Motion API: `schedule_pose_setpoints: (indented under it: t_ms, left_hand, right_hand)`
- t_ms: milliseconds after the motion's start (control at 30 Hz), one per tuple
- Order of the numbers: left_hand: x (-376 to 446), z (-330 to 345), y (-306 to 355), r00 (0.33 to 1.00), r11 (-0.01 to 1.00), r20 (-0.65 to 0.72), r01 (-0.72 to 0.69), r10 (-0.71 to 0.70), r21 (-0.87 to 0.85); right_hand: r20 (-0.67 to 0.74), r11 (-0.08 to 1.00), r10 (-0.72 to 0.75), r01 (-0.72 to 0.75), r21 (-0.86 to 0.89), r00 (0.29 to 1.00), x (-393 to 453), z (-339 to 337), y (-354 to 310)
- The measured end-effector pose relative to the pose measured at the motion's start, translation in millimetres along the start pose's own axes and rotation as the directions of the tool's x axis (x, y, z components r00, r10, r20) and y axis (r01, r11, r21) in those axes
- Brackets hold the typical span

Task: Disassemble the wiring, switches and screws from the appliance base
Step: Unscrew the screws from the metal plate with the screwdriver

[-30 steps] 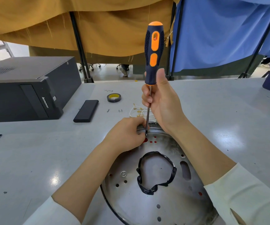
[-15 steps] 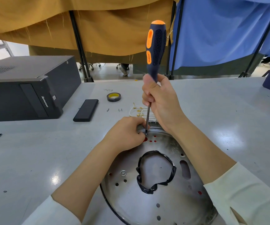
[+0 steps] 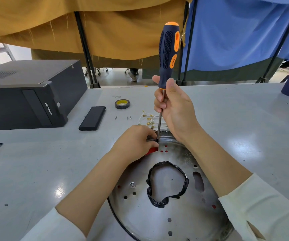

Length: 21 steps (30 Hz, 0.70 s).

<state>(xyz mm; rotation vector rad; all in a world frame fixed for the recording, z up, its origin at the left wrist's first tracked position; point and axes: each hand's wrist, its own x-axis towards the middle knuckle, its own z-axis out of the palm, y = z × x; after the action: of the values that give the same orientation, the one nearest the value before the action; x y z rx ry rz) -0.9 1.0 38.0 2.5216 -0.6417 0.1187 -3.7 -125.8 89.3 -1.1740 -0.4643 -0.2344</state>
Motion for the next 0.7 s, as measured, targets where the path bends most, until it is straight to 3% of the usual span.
schedule_pose_setpoints:
  t_ms: [367,700]
  left_hand:
    - [0.3,-0.3,0.2,1.0,0.998,0.0,-0.013,0.013,0.055]
    - [2.2,0.7,1.8,0.997,0.989,0.079,-0.028,0.017,0.147]
  right_hand:
    - [-0.014,0.996,0.01,-0.008,0.088,1.0,-0.9,4.7,-5.2]
    - [-0.081,0.973,-0.139,0.122,-0.194,0.987,-4.7,8.8,-5.9]
